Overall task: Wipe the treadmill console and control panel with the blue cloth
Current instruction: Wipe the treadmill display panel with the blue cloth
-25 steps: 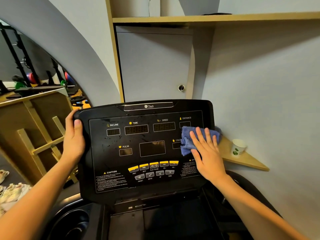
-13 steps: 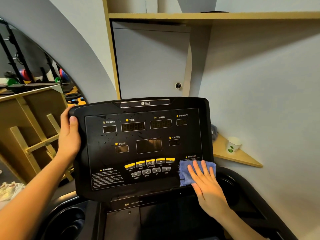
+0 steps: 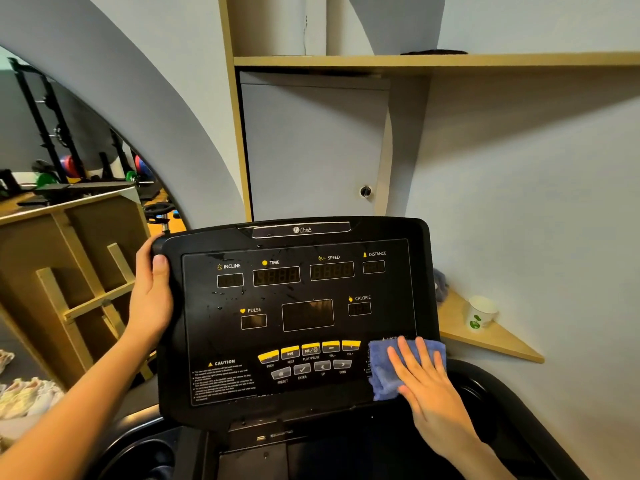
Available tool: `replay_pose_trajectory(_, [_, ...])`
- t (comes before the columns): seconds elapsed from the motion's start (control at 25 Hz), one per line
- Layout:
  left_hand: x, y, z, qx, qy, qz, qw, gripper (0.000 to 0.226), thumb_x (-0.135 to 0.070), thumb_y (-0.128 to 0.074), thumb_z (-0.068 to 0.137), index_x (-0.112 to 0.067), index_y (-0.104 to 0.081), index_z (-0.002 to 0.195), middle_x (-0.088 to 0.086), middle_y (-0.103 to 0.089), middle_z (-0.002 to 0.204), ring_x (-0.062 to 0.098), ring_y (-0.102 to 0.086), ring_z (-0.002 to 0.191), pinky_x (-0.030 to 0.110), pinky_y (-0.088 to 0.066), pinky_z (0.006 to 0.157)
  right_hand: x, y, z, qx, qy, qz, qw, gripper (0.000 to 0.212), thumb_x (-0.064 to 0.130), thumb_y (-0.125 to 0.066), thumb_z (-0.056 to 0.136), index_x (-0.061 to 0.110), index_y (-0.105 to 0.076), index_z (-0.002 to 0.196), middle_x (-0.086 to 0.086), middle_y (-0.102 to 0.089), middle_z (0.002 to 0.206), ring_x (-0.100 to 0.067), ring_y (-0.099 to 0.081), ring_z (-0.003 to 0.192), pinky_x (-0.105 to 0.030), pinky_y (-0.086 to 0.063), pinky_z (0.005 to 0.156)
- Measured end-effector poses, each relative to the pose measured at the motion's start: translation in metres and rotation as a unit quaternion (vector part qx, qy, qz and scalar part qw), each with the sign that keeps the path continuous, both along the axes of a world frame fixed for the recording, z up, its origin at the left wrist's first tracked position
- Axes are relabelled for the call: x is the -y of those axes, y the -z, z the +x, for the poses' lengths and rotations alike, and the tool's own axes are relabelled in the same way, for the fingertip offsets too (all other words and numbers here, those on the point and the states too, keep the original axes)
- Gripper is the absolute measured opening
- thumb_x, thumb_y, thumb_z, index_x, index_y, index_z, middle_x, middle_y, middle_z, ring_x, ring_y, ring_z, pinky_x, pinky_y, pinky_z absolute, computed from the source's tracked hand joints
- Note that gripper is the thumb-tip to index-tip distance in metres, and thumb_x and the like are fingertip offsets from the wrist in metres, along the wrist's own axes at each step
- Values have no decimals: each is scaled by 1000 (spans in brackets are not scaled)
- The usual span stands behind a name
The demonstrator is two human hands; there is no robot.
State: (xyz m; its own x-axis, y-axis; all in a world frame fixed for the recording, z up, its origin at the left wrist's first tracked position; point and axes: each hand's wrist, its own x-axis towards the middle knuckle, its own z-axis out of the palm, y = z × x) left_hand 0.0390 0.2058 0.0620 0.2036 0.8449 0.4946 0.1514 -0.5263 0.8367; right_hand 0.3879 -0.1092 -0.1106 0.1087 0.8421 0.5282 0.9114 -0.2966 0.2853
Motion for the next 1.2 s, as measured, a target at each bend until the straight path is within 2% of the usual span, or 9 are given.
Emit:
replay_pose_trajectory(0.04, [-1,0,0,1,0,-1,1000,57,-63,-25,98,-37,-28,149,2,-43,150,26,-44,133,50,-34,110,-6,-9,3,-19,2,-1,1000,88,48,-43,90,17,2,159,-16,-2,167,-34,10,153,-50,4,118])
replay_pose_trajectory(0.12, [-2,1,0,1,1,-2,1000,58,-64,-25,98,-36,-28,149,2,-43,150,26,-43,134,51,-34,111,-16,-30,5,-62,17,25,998,76,37,-33,94,21,2,160,-13,-11,165,-32,9,153,-51,-2,118])
replay_pose_trajectory(0.24, [-1,1,0,4,2,-12,1000,53,-59,-26,102,-37,-27,150,0,-44,150,23,-43,133,48,-34,110,-31,-65,8,-137,10,73,988,70,29,-25,96,29,5,160,1,8,168,-29,6,154,-49,-1,121])
replay_pose_trajectory(0.32, [0,1,1,9,1,-15,1000,50,-57,-26,103,-37,-28,149,-2,-45,147,20,-43,131,45,-34,108,-46,-86,13,-168,4,105,980,64,30,-23,100,30,1,160,6,8,168,-28,5,154,-51,-2,123])
replay_pose_trajectory(0.44, [1,0,1,16,4,-16,1000,49,-52,-27,104,-34,-29,149,-8,-46,141,16,-43,128,38,-32,104,-67,-118,19,-203,7,140,969,59,31,-20,103,25,-7,160,4,1,168,-27,6,154,-58,-10,121])
replay_pose_trajectory(0.6, [3,-2,1,15,4,-21,1000,49,-52,-27,104,-35,-28,150,-8,-46,141,15,-43,126,38,-33,102,-91,-147,21,-212,24,180,960,58,33,-17,103,18,-14,159,-2,-7,167,-31,2,154,-60,-11,120])
replay_pose_trajectory(0.84, [4,-3,1,16,7,-26,1000,48,-51,-27,104,-36,-28,150,-7,-47,144,17,-45,128,40,-35,103,-120,-164,7,-232,97,230,940,60,38,-14,103,17,-11,160,-6,-6,167,-33,2,153,-59,-8,121])
replay_pose_trajectory(1.12, [6,-8,0,20,35,-44,998,48,-49,-27,105,-38,-25,152,-13,-46,141,13,-48,126,35,-37,102,-145,-170,-25,-255,105,264,924,60,40,-14,104,20,-7,160,-5,-2,168,-35,3,153,-60,-5,121])
replay_pose_trajectory(1.2, [6,-8,0,17,40,-53,998,48,-50,-26,105,-40,-24,152,-13,-45,142,13,-48,125,38,-37,104,-156,-173,-45,-254,96,265,925,60,41,-15,104,20,-7,160,-6,-3,168,-36,2,153,-59,-4,122])
